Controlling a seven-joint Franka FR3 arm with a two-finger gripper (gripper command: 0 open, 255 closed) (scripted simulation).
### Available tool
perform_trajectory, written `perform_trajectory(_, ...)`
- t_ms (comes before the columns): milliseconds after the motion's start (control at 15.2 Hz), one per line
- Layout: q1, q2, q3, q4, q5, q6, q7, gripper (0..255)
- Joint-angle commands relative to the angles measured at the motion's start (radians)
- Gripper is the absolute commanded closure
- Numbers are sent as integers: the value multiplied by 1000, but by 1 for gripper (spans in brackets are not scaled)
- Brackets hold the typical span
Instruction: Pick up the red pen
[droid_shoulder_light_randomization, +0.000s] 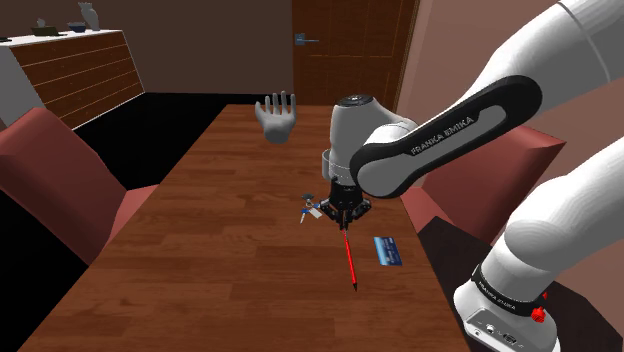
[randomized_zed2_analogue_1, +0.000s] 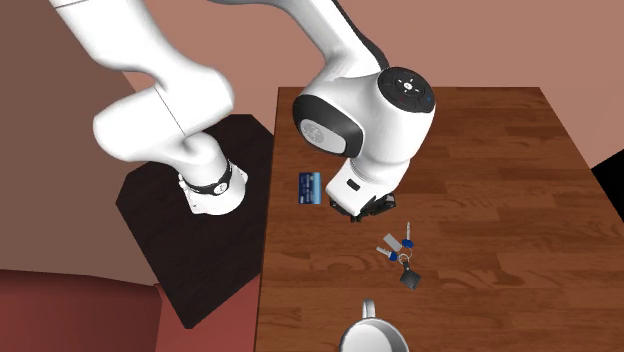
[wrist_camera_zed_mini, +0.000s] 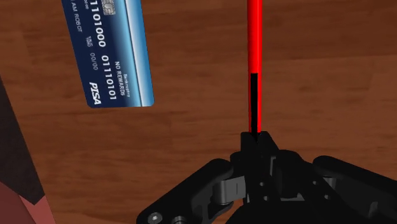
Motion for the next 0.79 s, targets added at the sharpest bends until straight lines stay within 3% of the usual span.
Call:
perform_trajectory(0,3,-6,-2,2,3,-12,-2,255)
perform_trajectory(726,25,-123,-55,75,22,-198,-33,255)
